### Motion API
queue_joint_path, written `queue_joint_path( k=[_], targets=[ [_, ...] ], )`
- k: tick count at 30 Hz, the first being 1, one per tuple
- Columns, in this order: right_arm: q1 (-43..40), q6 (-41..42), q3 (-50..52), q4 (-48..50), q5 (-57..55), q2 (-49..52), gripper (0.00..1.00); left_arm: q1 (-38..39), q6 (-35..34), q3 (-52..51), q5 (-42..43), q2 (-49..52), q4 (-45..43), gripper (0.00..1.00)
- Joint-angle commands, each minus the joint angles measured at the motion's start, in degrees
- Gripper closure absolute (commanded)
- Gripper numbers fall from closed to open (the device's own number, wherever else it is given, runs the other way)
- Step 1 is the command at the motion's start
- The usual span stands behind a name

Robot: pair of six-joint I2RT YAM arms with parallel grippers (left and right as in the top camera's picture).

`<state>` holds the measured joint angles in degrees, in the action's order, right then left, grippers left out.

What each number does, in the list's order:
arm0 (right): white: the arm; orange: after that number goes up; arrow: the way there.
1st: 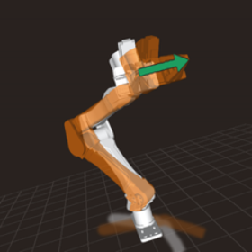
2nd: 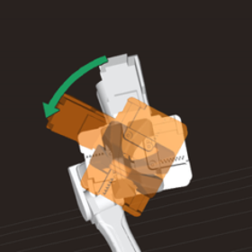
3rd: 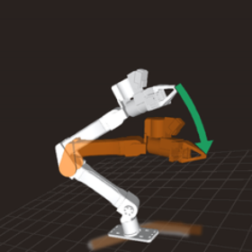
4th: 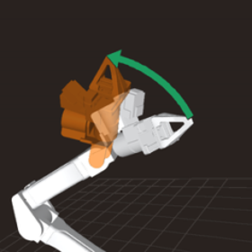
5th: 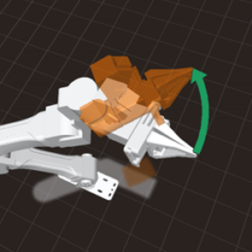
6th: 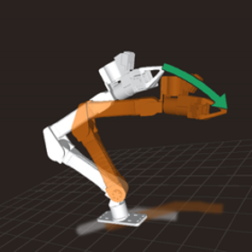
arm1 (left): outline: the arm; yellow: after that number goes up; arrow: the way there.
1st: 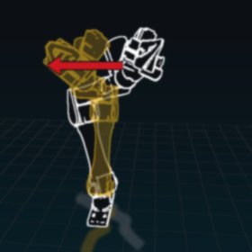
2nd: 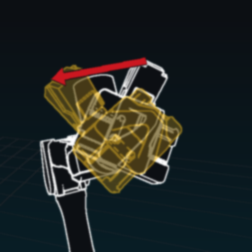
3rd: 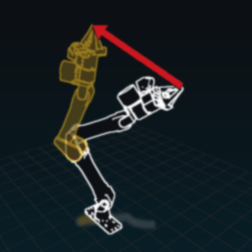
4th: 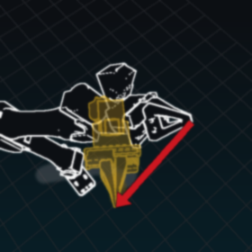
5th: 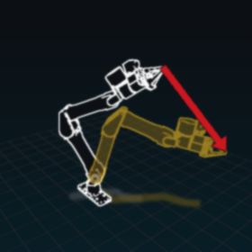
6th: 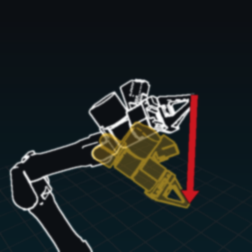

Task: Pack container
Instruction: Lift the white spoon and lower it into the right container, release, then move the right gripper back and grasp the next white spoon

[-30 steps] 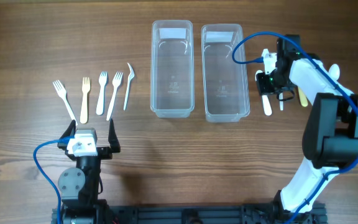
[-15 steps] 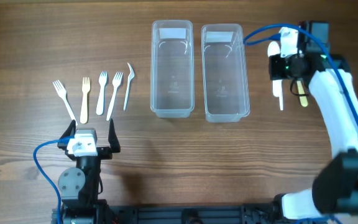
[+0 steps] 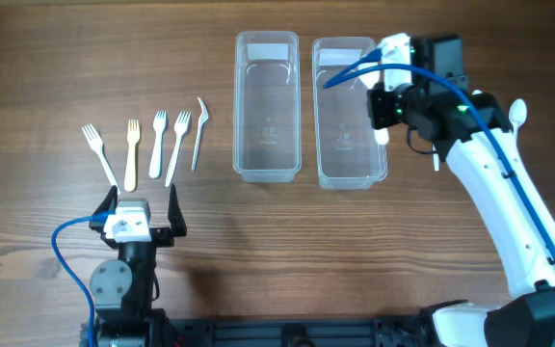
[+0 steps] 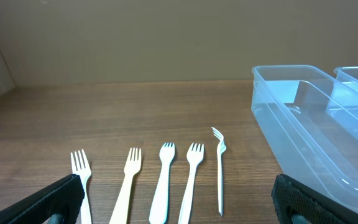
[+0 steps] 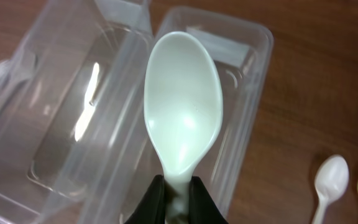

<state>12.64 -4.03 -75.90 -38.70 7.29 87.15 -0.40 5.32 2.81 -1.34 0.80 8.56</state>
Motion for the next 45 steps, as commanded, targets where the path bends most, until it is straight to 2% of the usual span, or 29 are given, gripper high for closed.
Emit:
queue_joint_path(
  k=[1, 10, 16, 17, 19, 25, 29, 30, 31, 32, 33, 34, 38, 43, 45],
  targets=[
    [1.1, 3.0, -0.3, 1.8, 0.4, 2.7, 0.96, -0.3, 0.9, -0.5, 0.9, -0.4, -0.2, 0.00],
    [1.3, 4.2, -0.3, 3.6, 2.3, 14.7, 0.96, -0.3, 0.9, -0.5, 0.9, -0.4, -0.2, 0.00],
    [1.5, 4.2, -0.3, 5.4, 5.7, 18.4, 0.94, -0.3, 0.9, -0.5, 0.9, -0.4, -0.2, 0.00],
    [1.6, 4.2, -0.3, 5.4, 5.7, 18.4, 0.87, -0.3, 0.9, -0.5, 0.9, -0.4, -0.2, 0.00],
    [1.7, 4.0, -0.4, 5.5, 5.7, 18.2, 0.44, -0.3, 0.9, -0.5, 0.9, -0.4, -0.2, 0.00],
    [1.6, 3.9, -1.2, 4.5, 5.9, 14.7, 0.41, -0.3, 0.9, -0.5, 0.9, -0.4, -0.2, 0.00],
    [1.4, 2.6, -1.4, 4.4, 5.0, 7.1, 0.38, -0.3, 0.9, -0.5, 0.9, -0.4, -0.2, 0.00],
    [0.9, 2.6, -1.4, 4.5, 3.6, 3.4, 0.35, -0.3, 0.9, -0.5, 0.9, -0.4, -0.2, 0.00],
    [0.6, 2.6, -1.4, 4.3, 2.2, 1.2, 0.28, -0.3, 0.9, -0.5, 0.9, -0.4, -0.2, 0.00],
    [0.2, 2.6, -1.4, 3.8, 0.4, -1.1, 0.14, -0.3, 0.9, -0.5, 0.9, -0.4, -0.2, 0.00],
    [-0.2, 2.6, -1.4, 3.2, -1.1, -2.8, 0.04, -0.3, 0.9, -0.5, 0.9, -0.4, -0.2, 0.00],
    [-1.0, 2.5, -1.4, 2.0, -3.6, -5.5, 0.00, -0.3, 0.9, -0.5, 0.9, -0.4, -0.2, 0.00],
    [-4.9, 0.9, -1.4, -2.4, -9.4, -11.5, 0.00, -0.3, 0.9, -0.5, 0.9, -0.4, -0.2, 0.00],
    [-12.1, -0.5, -1.4, -7.0, -10.6, -11.4, 0.00, -0.3, 0.9, -0.5, 0.9, -0.4, -0.2, 0.00],
    [-15.1, -0.6, -1.4, -8.6, -12.1, -9.6, 0.09, -0.3, 0.9, -0.5, 0.9, -0.4, -0.2, 0.00]
  ],
)
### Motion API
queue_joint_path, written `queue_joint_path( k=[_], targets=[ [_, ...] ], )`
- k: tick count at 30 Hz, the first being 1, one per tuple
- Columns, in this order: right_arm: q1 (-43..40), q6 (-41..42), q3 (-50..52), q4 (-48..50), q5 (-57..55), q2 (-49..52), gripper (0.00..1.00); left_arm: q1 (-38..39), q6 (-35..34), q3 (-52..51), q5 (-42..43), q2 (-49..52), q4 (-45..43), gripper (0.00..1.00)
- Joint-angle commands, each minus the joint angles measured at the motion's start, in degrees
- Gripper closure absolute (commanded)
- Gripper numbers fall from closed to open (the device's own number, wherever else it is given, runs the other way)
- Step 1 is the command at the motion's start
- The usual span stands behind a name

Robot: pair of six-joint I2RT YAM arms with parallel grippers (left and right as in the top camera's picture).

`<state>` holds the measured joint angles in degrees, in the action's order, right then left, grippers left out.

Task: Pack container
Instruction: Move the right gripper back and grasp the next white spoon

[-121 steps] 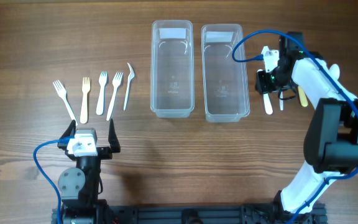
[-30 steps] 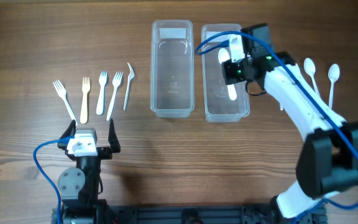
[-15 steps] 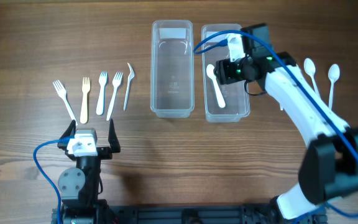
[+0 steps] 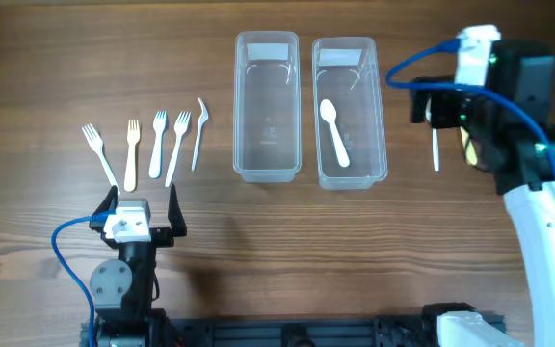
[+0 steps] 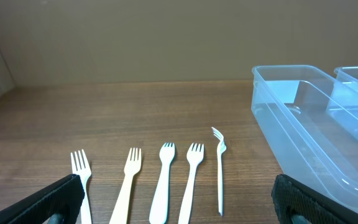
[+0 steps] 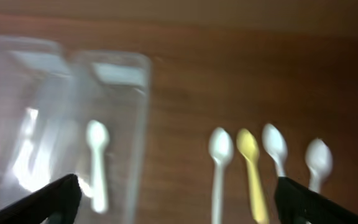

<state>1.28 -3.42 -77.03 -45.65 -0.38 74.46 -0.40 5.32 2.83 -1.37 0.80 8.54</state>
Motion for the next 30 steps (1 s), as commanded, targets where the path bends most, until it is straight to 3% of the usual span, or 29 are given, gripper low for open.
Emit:
queue_joint_path(
  k=[1, 3, 4, 18, 30],
  targets=[
    [-5.1, -1.5, -0.2, -2.1, -4.3, 4.4, 0.17, -0.3, 0.9, -0.5, 0.9, -0.4, -0.2, 0.00],
    [-7.3, -1.6, -0.2, -2.7, -4.4, 7.4, 0.31, -0.3, 0.9, -0.5, 0.9, -0.4, -0.2, 0.00],
    [-8.0, -1.8, -0.2, -2.9, -4.4, 8.5, 0.32, -0.3, 0.9, -0.5, 0.9, -0.4, -0.2, 0.00],
    [-11.3, 0.7, -0.2, -1.7, -4.3, 30.9, 0.31, -0.3, 0.9, -0.5, 0.9, -0.4, -0.2, 0.00],
    [-11.3, 3.9, -0.2, 2.0, -1.5, 37.7, 0.36, -0.3, 0.9, -0.5, 0.9, -0.4, -0.2, 0.00]
  ],
)
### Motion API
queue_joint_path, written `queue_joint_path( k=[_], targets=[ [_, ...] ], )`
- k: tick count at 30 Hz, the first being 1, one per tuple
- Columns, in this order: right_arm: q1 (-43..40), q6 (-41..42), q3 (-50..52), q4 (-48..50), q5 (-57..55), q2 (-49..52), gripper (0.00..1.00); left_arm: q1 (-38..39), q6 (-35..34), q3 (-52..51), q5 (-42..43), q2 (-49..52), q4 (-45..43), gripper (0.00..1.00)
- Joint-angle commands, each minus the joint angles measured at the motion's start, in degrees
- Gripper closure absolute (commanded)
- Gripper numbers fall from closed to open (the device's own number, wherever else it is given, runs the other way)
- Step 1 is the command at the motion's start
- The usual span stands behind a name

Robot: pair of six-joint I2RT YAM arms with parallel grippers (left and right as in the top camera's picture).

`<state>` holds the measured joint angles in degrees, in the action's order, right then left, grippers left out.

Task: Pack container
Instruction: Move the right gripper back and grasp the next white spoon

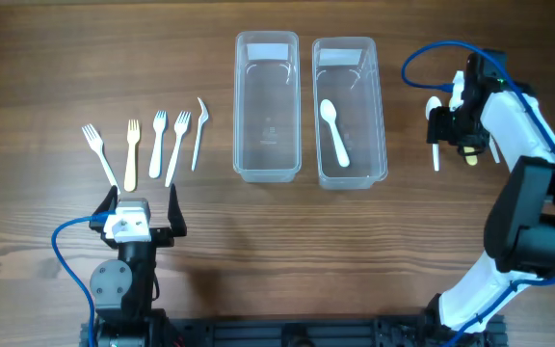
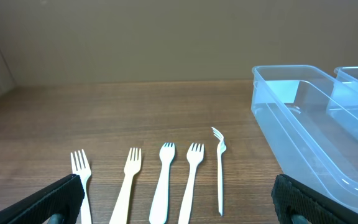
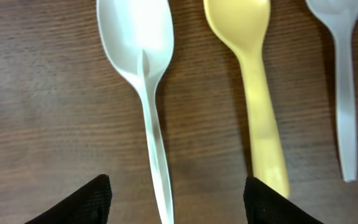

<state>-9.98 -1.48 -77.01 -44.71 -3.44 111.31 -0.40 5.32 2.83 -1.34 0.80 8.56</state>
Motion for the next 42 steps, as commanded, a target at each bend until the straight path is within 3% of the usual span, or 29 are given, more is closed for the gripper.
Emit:
queue_joint_path(
  k=[1, 22, 26, 34, 39, 42],
  targets=[
    [0.0, 1.9, -0.2, 1.5, 2.2, 1.0, 0.37, -0.3, 0.9, -0.5, 0.9, -0.4, -0.2, 0.00],
    [0.6, 2.6, 1.3, 6.6, 3.1, 6.7, 0.39, -0.3, 0.9, -0.5, 0.9, -0.4, -0.2, 0.00],
    [0.7, 1.6, 1.3, 6.7, 3.4, 8.2, 0.50, -0.3, 0.9, -0.5, 0.9, -0.4, -0.2, 0.00],
    [1.2, 1.8, 1.3, 6.5, 3.7, 9.2, 0.85, -0.3, 0.9, -0.5, 0.9, -0.4, -0.2, 0.00],
    [2.3, 1.9, 1.3, 6.5, 5.0, 9.1, 0.96, -0.3, 0.9, -0.5, 0.9, -0.4, -0.2, 0.00],
    [3.3, 1.9, 1.3, 6.4, 5.0, 9.1, 0.96, -0.3, 0.9, -0.5, 0.9, -0.4, -0.2, 0.00]
  ],
)
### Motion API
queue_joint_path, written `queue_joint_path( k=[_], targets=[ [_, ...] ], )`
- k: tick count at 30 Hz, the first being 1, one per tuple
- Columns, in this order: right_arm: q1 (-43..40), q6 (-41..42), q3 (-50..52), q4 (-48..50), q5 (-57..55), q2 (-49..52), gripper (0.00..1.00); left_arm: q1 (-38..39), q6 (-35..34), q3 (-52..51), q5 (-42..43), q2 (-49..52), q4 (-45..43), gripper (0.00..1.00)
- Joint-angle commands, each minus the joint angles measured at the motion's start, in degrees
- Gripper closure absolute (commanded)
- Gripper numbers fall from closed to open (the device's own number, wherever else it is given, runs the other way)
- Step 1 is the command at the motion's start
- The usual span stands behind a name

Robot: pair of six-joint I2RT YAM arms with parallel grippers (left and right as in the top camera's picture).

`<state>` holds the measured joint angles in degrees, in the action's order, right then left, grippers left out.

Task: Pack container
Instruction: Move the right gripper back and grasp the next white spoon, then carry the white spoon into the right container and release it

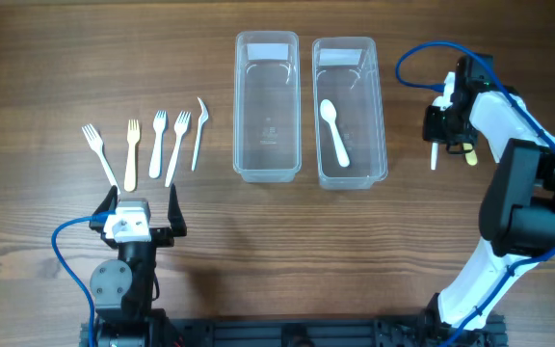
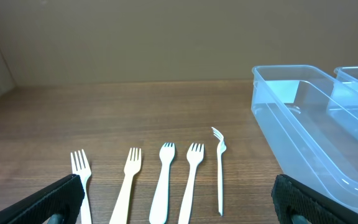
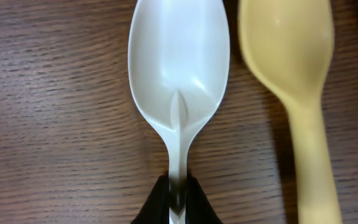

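Two clear containers stand side by side: the left one [image 1: 267, 106] holds nothing, the right one [image 1: 350, 101] holds a white spoon [image 1: 334, 130]. To the right of them my right gripper [image 1: 436, 135] is down at the table, shut on the handle of a second white spoon [image 3: 179, 68], whose bowl lies on the wood. A yellow spoon [image 3: 291, 56] lies just beside it. A row of several forks [image 1: 152, 145] lies on the left. My left gripper [image 2: 179, 214] rests open near the front edge, behind the forks.
More spoons lie under and beyond the right arm, mostly hidden in the overhead view. The left container's near wall [image 2: 303, 143] rises at the right of the left wrist view. Blue cables loop off both arms.
My right gripper was open, straddling the white spoon's handle with the yellow spoon beside it. It is now lower and shut on that handle. The left arm has not moved.
My right gripper held a white spoon over the right container. Then that spoon lay inside the container and the gripper was open, over the row of spoons at the right. It then hung open around another white spoon, and now grips it.
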<state>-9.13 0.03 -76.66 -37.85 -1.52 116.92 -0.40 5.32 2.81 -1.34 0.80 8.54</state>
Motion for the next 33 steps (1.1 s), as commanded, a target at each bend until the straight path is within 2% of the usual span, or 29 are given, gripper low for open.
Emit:
queue_joint_path(
  k=[1, 11, 24, 30, 33],
  targets=[
    [2.8, 0.4, 0.9, -0.5, 3.1, 3.4, 0.96, -0.3, 0.9, -0.5, 0.9, -0.4, -0.2, 0.00],
    [4.3, 1.5, -0.3, -1.7, 2.8, -4.8, 0.96, -0.3, 0.9, -0.5, 0.9, -0.4, -0.2, 0.00],
    [4.9, 1.6, -0.3, -4.5, 3.1, -30.3, 0.96, -0.3, 0.9, -0.5, 0.9, -0.4, -0.2, 0.00],
    [5.9, 1.6, -0.3, -5.5, 13.1, -37.0, 0.95, -0.3, 0.9, -0.5, 0.9, -0.4, -0.2, 0.00],
    [8.6, 1.9, -0.3, -5.6, 13.6, -37.2, 0.96, -0.3, 0.9, -0.5, 0.9, -0.4, -0.2, 0.00]
  ],
)
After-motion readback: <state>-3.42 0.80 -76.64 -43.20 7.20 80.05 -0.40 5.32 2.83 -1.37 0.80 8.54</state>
